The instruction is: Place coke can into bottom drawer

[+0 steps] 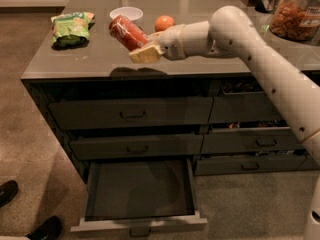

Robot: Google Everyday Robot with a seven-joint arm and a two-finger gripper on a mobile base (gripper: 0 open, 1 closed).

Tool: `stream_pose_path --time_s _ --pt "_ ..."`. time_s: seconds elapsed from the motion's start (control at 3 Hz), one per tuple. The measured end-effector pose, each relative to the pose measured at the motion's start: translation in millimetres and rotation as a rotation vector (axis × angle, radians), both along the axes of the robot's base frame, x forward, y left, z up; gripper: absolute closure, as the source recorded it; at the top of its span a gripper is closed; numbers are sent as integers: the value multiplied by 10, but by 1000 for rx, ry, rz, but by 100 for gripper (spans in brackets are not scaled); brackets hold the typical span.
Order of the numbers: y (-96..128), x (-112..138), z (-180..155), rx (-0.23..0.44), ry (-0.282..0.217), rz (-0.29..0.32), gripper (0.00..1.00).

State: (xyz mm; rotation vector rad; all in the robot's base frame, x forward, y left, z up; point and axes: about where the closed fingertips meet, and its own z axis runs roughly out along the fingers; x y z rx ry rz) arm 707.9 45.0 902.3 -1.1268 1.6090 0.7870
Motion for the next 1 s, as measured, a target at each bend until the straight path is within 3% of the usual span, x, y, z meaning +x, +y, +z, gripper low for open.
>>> stream_pose_path --time_s 0.33,0.67,1.0 --pt "-104 -286 49 -51 -69 155 100" --pt "-84 -445 -20 -79 -62 224 100" --pt "-84 -445 -20 -79 -62 224 100"
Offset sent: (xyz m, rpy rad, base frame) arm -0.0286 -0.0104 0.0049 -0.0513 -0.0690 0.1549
